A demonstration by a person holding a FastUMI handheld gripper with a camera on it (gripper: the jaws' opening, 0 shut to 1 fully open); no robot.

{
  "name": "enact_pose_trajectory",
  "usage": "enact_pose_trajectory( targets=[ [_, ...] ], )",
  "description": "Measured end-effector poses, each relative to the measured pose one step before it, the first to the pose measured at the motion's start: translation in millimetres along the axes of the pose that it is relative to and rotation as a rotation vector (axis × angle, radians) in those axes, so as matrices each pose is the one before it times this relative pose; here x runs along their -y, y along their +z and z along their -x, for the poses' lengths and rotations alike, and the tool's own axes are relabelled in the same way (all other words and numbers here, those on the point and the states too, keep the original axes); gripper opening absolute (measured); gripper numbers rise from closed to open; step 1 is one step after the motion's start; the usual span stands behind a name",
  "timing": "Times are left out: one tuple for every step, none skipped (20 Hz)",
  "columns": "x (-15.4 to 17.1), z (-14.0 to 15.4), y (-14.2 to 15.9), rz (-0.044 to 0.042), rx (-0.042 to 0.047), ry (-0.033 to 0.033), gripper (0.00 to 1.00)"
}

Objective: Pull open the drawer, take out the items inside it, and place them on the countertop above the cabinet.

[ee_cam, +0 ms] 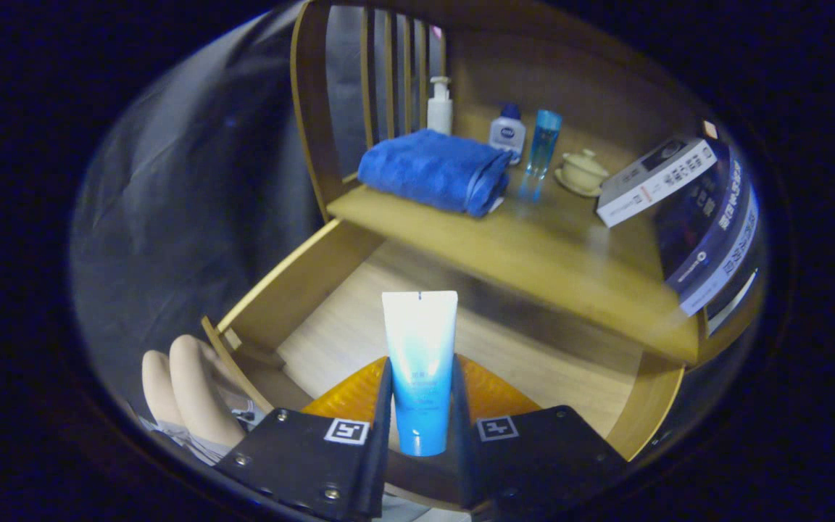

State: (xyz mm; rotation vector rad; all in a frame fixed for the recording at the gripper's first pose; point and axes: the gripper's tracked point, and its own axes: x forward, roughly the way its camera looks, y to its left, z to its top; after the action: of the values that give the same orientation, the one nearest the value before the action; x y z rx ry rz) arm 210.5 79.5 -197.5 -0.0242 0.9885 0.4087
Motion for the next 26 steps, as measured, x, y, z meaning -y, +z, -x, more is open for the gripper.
enact_pose_trajectory(
  targets=[
    [7.87,2.46,10.52,-0.01111,0.02634,-0.02109,0.4],
    [7.46,1.03,9.93,-0.01578,0.02353,-0.01902,0.4],
    [7.31,-2.68,7.93,-0.01718,0.02191,-0.02402,0.4],
    [8.78,-3.96,8.16,-0.00652,0.01665,-0.02772,0.39],
    [10.99,-6.02,6.27,-0.00006,0.01366,-0.03809,0.4],
    [10.42,-7.14,3.51,0.0103,0.00542,-0.03682,0.39],
    [7.61,-7.45,2.95,0.01055,0.00897,-0.03359,0.39],
    [5.32,-6.48,3.51,0.0079,0.00679,-0.02883,0.39],
    [3.11,-7.72,1.86,0.00354,0.00673,-0.02019,0.4],
    [1.45,-6.33,2.6,-0.00166,0.00402,-0.01163,0.4],
    [0.51,-7.0,1.44,-0.00348,0.00043,-0.00784,0.39],
    [0.87,-5.95,1.72,-0.00528,-0.00058,-0.00864,0.39],
    [0.74,-6.23,0.87,-0.00225,-0.00054,-0.00922,0.39],
    [1.29,-5.66,1.88,-0.00436,0.00114,-0.01047,0.4],
    [0.29,-6.28,1.13,-0.00346,-0.00157,-0.0083,0.39],
    [-0.41,-4.08,1.72,-0.00919,-0.00046,-0.00441,0.39],
    [-0.26,-4.76,1.67,-0.00834,-0.00053,-0.00189,0.4],
    [-0.31,-4.13,4.22,-0.00658,0.008,-0.00391,0.39],
    [1.87,-4.65,2.26,-0.00373,0.00102,-0.00808,0.39],
    [0.71,-4.07,1.14,-0.00286,0.00032,-0.00706,0.39],
    [-0.47,-5.17,-0.04,-0.00518,-0.00381,-0.00432,0.39],
    [-0.34,-5.63,-1.58,-0.008,-0.0089,-0.00382,0.39],
    [0.26,-3.13,-2.46,-0.00557,-0.01193,-0.00401,0.39],
    [0.37,-4.2,7.99,-0.01468,0.03384,-0.00958,0.39],
    [1.05,-5.03,-2.53,-0.00305,-0.0068,-0.00835,0.39],
    [0.31,3.67,8.01,-0.00767,0.01403,-0.00434,0.39]
  ],
)
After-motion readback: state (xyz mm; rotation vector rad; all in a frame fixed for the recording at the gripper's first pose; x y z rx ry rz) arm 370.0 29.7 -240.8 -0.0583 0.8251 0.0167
